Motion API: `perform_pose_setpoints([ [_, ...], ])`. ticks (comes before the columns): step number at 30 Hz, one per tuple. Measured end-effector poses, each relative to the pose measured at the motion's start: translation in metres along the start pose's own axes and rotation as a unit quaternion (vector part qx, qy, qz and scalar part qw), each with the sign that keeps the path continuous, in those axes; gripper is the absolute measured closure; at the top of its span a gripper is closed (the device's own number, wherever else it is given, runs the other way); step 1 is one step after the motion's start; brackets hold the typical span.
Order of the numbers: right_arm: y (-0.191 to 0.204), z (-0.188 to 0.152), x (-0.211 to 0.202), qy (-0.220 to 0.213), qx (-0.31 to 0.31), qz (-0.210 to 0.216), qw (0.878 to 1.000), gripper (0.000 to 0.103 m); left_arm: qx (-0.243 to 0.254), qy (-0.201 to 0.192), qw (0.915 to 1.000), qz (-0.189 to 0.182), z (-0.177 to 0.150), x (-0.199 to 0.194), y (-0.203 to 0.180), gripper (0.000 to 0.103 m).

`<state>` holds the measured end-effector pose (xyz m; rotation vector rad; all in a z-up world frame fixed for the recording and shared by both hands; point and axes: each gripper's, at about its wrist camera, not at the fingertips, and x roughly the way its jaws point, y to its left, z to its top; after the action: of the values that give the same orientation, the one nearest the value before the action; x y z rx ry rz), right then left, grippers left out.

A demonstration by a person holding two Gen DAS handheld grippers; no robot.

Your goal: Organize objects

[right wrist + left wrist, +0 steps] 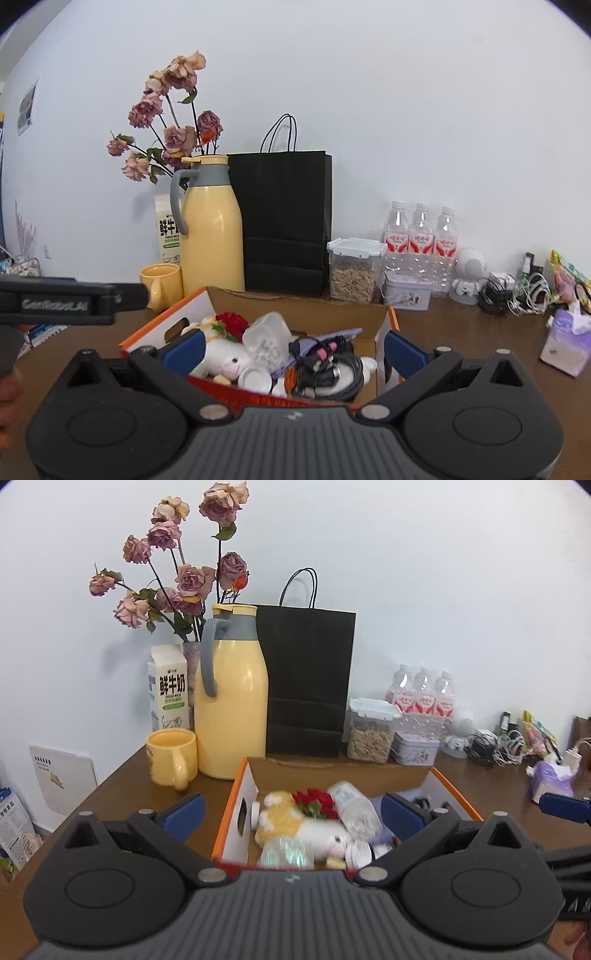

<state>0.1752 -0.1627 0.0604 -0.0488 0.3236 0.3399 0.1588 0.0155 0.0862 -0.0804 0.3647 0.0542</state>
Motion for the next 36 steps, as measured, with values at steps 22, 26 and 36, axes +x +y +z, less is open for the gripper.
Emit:
perform_pose_setpoints([
  [22,0.002,-0.065,-0.056,0.102,0.048,-0.001,0.994,0.000,0.013,0.099,0.9947,0.024,-0.079,-0.067,0.003,0.000],
  [26,0.003,-0.065,-0.058,0.101,0.047,0.000,0.994,0.000,0.013,0.096,0.9950,0.024,-0.079,-0.070,0.002,0.000],
  [36,0.004,-0.064,-0.059,0.100,0.046,0.000,0.994,0.000,0.013,0.098,0.9947,0.027,-0.077,-0.069,0.002,0.000],
])
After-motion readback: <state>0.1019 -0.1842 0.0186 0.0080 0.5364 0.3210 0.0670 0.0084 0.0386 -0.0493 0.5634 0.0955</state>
